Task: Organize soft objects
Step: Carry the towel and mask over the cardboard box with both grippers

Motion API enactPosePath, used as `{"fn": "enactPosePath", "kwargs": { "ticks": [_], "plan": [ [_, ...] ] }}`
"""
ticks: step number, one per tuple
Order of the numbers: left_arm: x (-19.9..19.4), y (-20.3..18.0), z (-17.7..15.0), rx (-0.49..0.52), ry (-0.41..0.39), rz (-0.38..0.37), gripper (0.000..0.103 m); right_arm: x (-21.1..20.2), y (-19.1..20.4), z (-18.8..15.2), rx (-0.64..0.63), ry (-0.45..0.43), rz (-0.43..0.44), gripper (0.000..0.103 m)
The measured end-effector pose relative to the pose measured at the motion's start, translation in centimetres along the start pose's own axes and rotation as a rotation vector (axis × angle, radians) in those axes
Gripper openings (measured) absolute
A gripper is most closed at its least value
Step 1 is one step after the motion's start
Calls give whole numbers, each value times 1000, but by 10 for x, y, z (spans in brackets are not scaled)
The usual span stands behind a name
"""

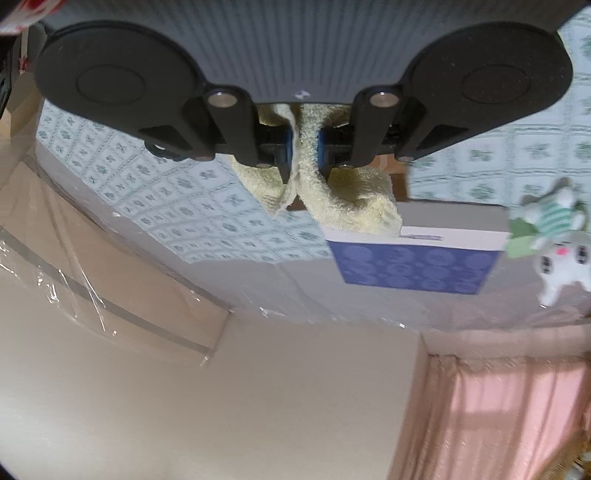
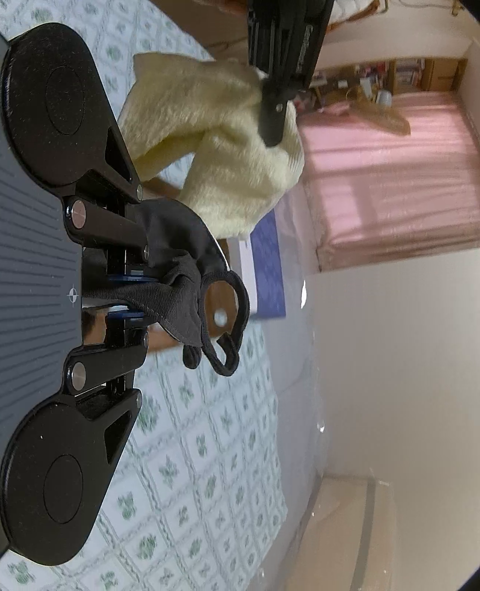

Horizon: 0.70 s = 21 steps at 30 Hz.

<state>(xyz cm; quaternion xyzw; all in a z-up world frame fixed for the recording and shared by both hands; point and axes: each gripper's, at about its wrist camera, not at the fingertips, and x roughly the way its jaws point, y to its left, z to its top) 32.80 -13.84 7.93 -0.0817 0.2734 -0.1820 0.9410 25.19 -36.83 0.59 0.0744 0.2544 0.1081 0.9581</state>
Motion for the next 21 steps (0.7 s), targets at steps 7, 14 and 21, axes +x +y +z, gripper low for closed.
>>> {"fn": "enactPosePath", "kwargs": {
  "ticks": [7, 14, 21],
  "plan": [
    [81, -8, -21, -15, 109, -39, 10, 21, -17, -4, -16, 24, -72, 14],
    [125, 23, -54, 16, 219, 111, 10, 51, -7, -13, -67, 60, -24, 14],
    [124, 27, -65, 90, 226, 179, 10, 80, 8, -17, -94, 146, 99, 14]
  ]
}}
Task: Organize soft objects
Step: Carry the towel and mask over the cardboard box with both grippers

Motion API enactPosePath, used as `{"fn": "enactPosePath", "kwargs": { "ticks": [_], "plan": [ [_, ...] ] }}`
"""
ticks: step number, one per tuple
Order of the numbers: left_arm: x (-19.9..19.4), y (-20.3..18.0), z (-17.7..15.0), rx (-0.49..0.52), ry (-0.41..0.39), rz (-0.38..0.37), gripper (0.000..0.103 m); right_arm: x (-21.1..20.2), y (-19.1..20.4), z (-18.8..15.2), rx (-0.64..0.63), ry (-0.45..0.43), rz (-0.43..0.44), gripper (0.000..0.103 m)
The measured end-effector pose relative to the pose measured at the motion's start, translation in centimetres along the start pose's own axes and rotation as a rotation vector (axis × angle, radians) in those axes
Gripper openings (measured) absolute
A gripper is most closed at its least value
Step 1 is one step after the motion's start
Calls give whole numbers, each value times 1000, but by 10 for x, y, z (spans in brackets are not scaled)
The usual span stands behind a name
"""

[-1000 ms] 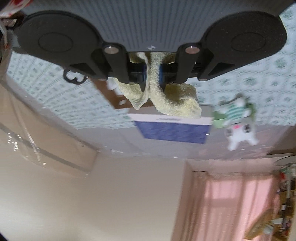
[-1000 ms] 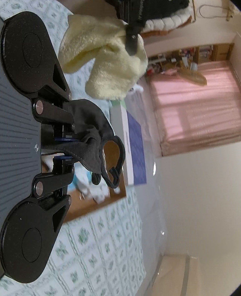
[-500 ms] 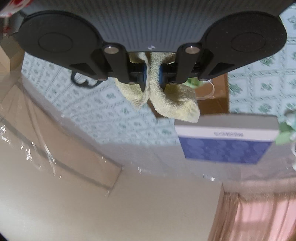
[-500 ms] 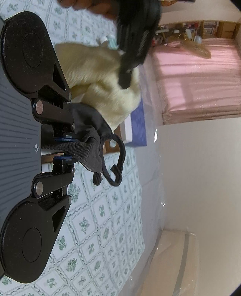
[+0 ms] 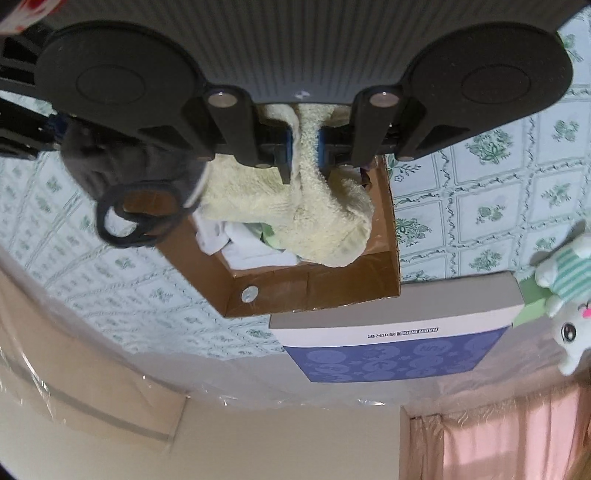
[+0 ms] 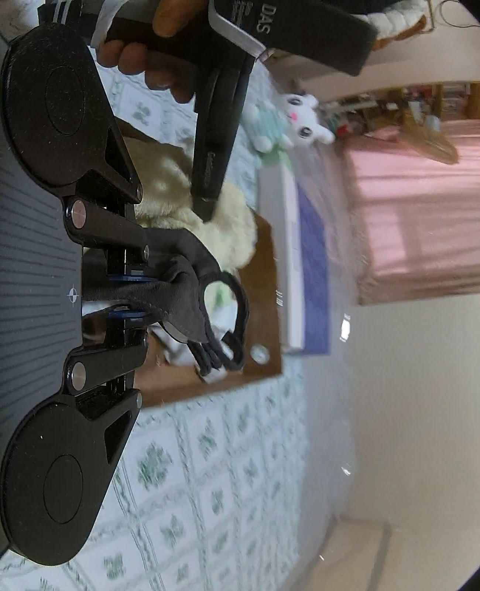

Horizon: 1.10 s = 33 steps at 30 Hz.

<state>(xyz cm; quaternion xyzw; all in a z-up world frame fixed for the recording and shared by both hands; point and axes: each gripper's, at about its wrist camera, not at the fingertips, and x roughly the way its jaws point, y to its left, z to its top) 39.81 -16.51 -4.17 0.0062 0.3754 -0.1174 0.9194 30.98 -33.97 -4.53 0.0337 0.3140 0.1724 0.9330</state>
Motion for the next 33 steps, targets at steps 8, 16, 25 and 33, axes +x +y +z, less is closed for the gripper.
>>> {"fn": "enactPosePath", "kwargs": {
  "ticks": [8, 16, 25, 33],
  "plan": [
    [17, -25, -3, 60, 23, -47, 10, 20, -28, -1, 16, 148, -63, 14],
    [28, -24, -8, 49, 62, -43, 11, 34, -16, -10, -91, 175, -127, 15],
    [-6, -12, -9, 36, 9, -74, 27, 6, -12, -15, -158, 43, -158, 56],
    [-39, -6, -12, 29, -55, -69, 32, -24, -12, -11, -51, -91, -141, 55]
  ]
}}
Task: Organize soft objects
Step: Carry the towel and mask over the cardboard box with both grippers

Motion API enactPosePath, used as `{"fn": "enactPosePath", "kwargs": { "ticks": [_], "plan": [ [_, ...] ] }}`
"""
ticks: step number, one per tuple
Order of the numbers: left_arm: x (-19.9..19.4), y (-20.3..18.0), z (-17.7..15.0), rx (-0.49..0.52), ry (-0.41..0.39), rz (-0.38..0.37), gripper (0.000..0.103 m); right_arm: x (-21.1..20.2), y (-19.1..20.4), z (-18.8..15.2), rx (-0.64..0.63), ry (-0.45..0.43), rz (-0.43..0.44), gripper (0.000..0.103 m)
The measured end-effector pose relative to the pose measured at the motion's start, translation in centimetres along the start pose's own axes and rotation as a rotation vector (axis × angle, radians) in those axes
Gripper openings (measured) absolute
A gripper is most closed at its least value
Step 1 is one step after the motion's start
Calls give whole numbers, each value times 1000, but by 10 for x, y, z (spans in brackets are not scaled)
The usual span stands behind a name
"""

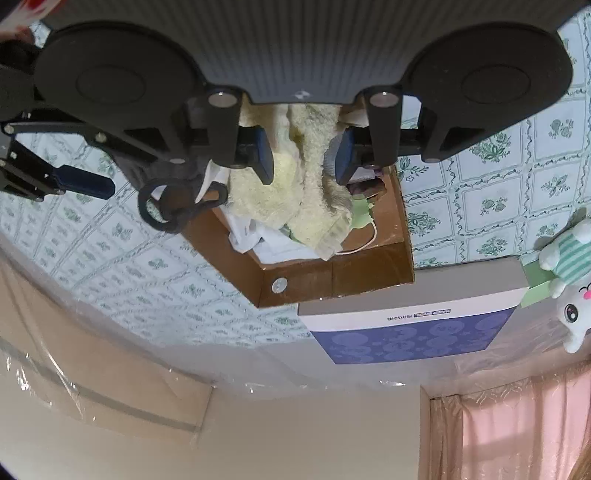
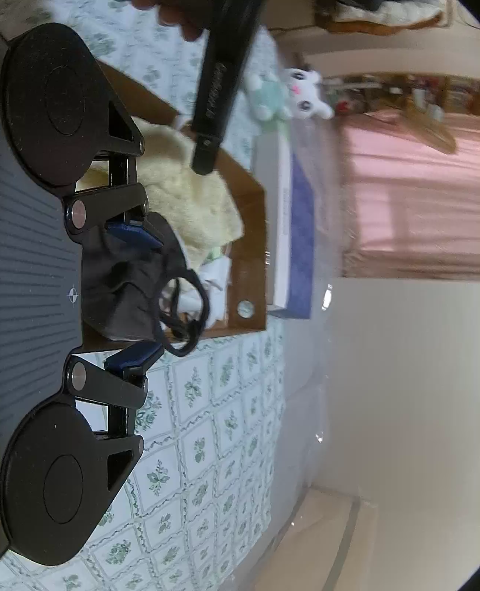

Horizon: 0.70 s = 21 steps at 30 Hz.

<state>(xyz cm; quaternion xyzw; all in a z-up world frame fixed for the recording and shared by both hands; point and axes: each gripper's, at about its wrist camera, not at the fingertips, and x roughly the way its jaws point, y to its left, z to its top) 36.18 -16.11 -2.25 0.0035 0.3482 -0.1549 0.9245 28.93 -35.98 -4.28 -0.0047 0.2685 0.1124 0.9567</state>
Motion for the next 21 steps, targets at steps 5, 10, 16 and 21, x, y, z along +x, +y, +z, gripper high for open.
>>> {"fn": "enactPosePath", "kwargs": {
  "ticks": [5, 10, 16, 21],
  "plan": [
    [-3, -2, -1, 23, -1, -2, 30, 24, 2, -1, 22, 94, -31, 17],
    [6, -1, -4, 29, 21, 2, 29, 45, -1, 1, 58, 175, -27, 16],
    [14, 1, -7, 32, 38, 9, 29, 59, 9, -4, -37, 256, -22, 16],
    [14, -2, -9, 46, 40, 13, 28, 57, 4, -4, -26, 253, -5, 16]
  ]
}}
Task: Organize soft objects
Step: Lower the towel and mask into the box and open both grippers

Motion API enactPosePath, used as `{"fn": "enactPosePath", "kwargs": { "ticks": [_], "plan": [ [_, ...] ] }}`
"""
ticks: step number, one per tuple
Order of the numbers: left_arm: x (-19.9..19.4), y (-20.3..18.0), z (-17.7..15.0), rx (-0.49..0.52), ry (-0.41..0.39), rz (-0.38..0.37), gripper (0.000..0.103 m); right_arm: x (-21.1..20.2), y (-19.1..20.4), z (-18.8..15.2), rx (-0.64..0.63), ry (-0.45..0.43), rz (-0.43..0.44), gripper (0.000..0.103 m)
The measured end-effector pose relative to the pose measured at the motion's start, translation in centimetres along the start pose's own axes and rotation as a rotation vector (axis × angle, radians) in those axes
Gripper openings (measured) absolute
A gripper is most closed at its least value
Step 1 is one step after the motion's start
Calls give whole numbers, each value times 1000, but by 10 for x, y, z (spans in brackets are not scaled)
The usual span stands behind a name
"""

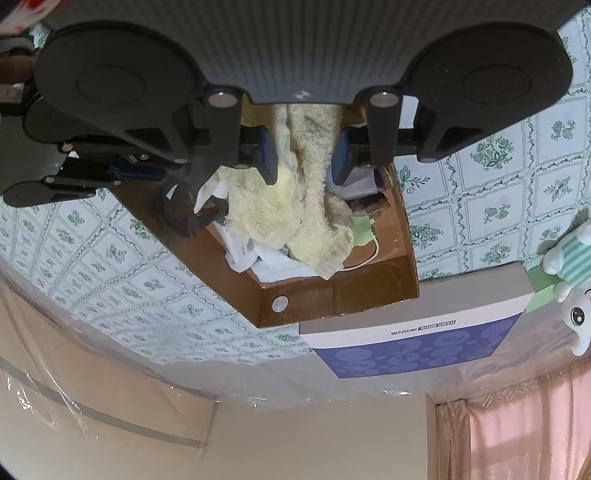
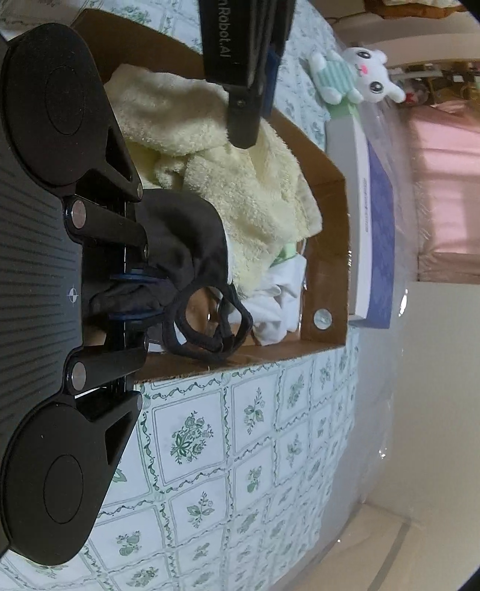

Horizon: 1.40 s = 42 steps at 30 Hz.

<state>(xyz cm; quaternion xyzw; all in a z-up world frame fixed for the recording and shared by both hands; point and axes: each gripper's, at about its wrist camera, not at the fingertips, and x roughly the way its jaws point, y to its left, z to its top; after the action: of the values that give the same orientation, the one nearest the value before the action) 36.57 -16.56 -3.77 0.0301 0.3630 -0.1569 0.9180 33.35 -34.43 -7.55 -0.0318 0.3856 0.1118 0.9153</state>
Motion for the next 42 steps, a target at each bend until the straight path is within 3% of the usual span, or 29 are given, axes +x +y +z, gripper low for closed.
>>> {"fn": "enactPosePath", "kwargs": {
  "ticks": [3, 11, 19, 31, 42],
  "plan": [
    [-3, 1, -1, -4, 1, -3, 28, -9, -4, -2, 33, -47, 17, 18],
    [-21, -1, -5, -17, -5, -16, 29, -49, -17, -9, 176, -155, 99, 36],
    [-39, -8, -13, -24, 12, -25, 32, -75, -12, -21, 226, -174, 127, 51],
    [-71, -17, -24, -27, 11, -25, 33, -108, -5, -32, 273, -205, 111, 58],
    [-125, -14, -40, -62, -19, -33, 46, -151, 12, -45, 335, -249, 107, 69]
  ]
}}
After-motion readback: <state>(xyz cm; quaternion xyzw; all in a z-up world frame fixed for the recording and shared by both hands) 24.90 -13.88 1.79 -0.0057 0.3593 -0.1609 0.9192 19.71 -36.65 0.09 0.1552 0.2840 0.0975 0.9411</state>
